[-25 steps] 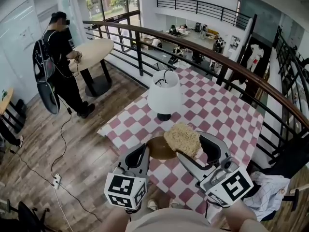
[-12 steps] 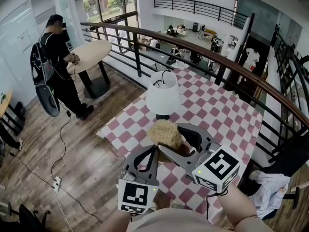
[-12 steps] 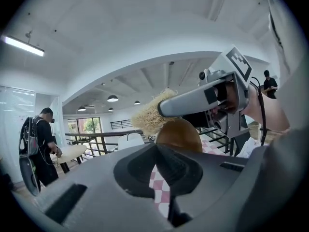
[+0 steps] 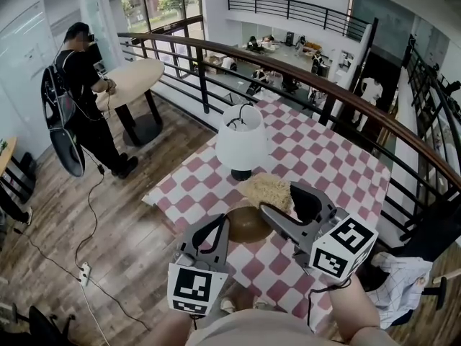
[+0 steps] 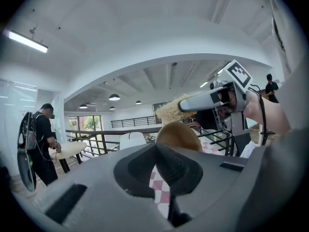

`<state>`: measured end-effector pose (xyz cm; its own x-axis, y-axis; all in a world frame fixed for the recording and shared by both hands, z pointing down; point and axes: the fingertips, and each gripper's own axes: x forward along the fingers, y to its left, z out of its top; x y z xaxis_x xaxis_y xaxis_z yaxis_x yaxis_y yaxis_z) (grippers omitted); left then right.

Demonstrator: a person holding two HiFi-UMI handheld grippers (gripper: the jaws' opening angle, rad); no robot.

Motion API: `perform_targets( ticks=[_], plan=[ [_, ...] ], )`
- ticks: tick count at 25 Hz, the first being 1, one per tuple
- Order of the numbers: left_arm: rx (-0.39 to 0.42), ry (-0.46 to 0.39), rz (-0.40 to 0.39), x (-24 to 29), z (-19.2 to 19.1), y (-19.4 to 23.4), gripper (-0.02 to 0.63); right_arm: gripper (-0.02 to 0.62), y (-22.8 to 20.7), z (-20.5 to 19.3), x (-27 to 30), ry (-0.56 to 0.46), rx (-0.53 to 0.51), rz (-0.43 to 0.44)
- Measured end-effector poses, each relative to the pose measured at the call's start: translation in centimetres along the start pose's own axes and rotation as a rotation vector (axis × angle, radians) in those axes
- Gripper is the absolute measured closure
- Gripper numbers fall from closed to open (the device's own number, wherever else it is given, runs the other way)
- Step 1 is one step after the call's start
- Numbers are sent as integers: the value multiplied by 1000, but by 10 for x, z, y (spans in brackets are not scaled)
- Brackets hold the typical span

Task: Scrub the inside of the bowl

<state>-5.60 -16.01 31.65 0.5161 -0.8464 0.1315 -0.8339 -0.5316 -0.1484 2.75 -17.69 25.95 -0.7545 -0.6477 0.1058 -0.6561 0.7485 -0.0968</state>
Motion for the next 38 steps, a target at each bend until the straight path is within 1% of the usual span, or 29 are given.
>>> perform_targets(
  ticks=[1, 4, 5, 6, 10, 12, 14, 17, 20, 22, 24, 26, 31, 34, 36, 38],
  plan=[
    [-55, -9, 3, -1, -1, 5, 589, 347, -5, -2, -3, -1, 3, -23],
    [-275, -35, -7, -5, -6, 19, 589, 347, -16, -13, -11, 7, 27, -66],
    [-327, -38, -8, -6, -8, 23, 589, 347, -17, -17, -12, 12, 35, -69],
    [-360, -40, -6, -6, -10, 26, 589, 347, -17, -22, -14, 16, 40, -69],
    [-387, -33, 11, -7, -15, 33, 589, 347, -17, -41, -17, 49, 31, -68],
    [-421, -34, 18, -9, -17, 35, 589, 347, -15, -51, -18, 70, 9, -71],
    [-456, -37, 24, -10, -18, 39, 589, 347, -12, -59, -18, 95, -30, -75],
    [-502, -46, 28, -12, -19, 42, 589, 347, -4, -73, -18, 153, -117, -71],
    [-544, -54, 23, -12, -19, 43, 589, 347, 10, -87, -14, 200, -189, -33],
    [-560, -53, 10, -12, -19, 39, 589, 347, 22, -95, -11, 210, -227, 3],
    [-583, -60, -6, -11, -16, 34, 589, 347, 33, -101, -6, 207, -244, 34],
    [-622, -72, -24, -9, -12, 30, 589, 347, 42, -105, -2, 190, -229, 65],
    [-730, -83, -86, -8, -8, 23, 589, 347, 57, -104, 8, 98, -183, 134],
    [-758, -75, -119, -9, -5, 14, 589, 347, 62, -110, 11, 57, -181, 176],
    [-763, -60, -143, -10, -5, 4, 589, 347, 62, -115, 14, 41, -193, 179],
    [-774, -48, -164, -9, -7, -4, 589, 347, 58, -118, 16, 15, -198, 160]
  ],
)
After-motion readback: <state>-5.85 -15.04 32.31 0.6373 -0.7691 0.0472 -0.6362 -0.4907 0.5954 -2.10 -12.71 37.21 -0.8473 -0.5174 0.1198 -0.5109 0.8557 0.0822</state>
